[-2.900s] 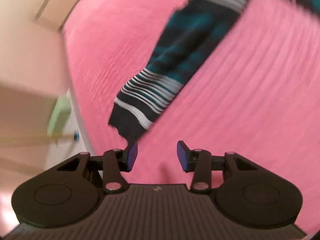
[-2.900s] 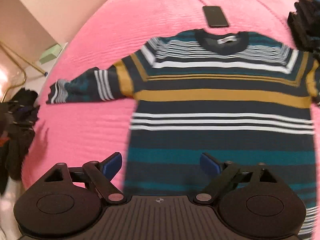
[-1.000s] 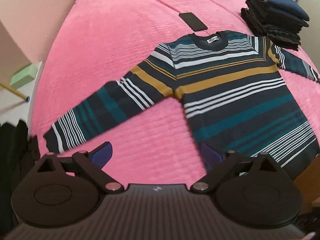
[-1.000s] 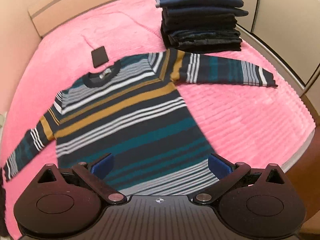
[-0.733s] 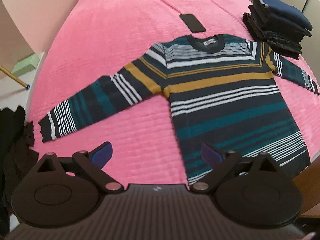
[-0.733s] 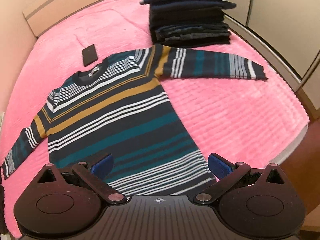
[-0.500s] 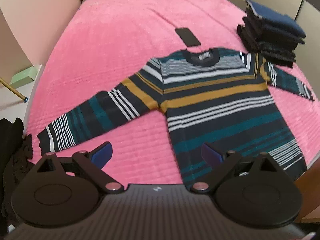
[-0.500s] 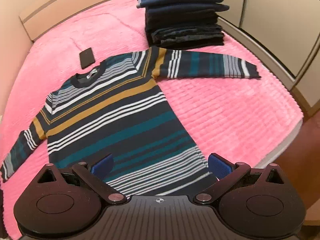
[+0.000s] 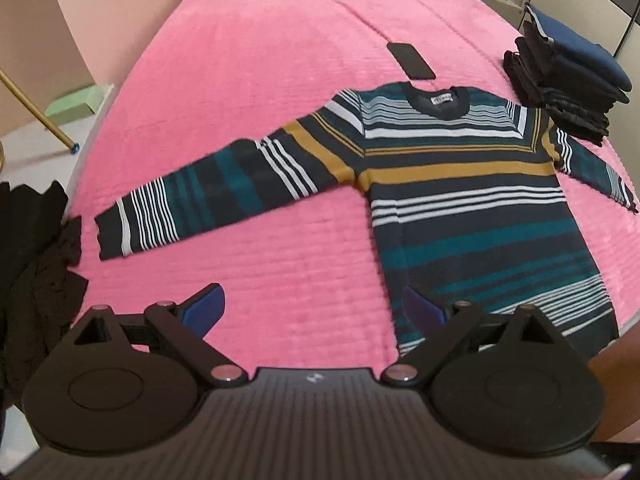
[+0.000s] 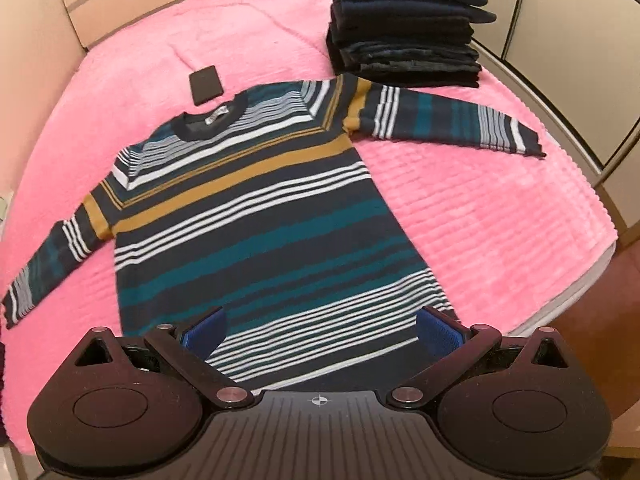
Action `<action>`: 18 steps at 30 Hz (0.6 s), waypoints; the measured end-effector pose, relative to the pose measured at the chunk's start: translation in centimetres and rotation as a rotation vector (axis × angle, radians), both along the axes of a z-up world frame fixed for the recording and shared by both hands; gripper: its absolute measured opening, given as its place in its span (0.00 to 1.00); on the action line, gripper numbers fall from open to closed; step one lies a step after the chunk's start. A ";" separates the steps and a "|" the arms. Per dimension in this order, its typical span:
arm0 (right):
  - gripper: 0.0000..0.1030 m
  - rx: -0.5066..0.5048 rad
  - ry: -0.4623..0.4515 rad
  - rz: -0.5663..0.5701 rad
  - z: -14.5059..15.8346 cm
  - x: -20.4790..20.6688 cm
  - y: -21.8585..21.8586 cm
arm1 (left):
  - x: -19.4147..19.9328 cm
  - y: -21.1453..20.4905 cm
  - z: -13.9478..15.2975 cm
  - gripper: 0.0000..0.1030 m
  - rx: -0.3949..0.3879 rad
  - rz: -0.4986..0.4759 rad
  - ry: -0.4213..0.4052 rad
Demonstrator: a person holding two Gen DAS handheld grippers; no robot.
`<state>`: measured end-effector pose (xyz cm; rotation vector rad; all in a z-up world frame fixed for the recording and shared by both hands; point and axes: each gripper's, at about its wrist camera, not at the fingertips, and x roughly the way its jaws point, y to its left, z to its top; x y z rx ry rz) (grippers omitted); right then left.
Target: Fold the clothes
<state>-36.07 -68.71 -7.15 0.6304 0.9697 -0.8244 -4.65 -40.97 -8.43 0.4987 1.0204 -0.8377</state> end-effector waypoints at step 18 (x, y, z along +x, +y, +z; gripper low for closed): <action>1.00 -0.003 0.002 0.043 -0.1 1.2 0.8 | -0.4 0.4 -0.1 0.91 0.091 -0.048 -0.039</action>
